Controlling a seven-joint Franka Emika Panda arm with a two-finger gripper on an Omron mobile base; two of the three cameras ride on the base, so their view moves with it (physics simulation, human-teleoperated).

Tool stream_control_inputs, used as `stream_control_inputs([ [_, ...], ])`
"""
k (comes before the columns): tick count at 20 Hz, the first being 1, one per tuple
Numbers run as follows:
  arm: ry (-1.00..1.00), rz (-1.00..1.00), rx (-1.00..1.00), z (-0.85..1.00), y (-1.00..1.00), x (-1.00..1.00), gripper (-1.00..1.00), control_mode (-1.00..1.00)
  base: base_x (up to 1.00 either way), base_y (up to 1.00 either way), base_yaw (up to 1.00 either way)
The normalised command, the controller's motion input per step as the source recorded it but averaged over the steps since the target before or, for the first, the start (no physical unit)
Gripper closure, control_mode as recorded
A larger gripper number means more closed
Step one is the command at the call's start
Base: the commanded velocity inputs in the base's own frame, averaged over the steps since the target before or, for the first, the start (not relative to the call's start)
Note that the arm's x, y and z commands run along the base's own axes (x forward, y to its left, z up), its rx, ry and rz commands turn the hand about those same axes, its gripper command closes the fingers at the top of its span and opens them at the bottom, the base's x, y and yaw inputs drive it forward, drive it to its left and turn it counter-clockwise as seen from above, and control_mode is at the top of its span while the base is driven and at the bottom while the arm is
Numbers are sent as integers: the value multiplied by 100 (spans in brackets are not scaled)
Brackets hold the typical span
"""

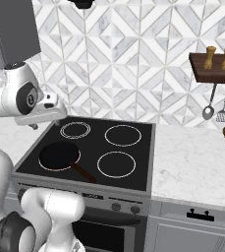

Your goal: Turn off the front left burner of the stove.

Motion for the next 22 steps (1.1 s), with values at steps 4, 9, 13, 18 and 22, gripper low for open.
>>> stream_control_inputs([
  [4, 0, 36, -40, -49, 100, -71, -100, -100, 0, 0, 0],
  [9, 1, 30, -24, -63, 100, -60, -100, -100, 0, 0, 0],
  [13, -2, 25, -18, -79, 96, -54, -100, -100, 0, 0, 0],
  [18, -15, 19, -16, -99, 86, -43, -100, -100, 0, 0, 0],
  [22, -19, 9, -4, -89, 25, -13, -100, -100, 0, 0, 0],
])
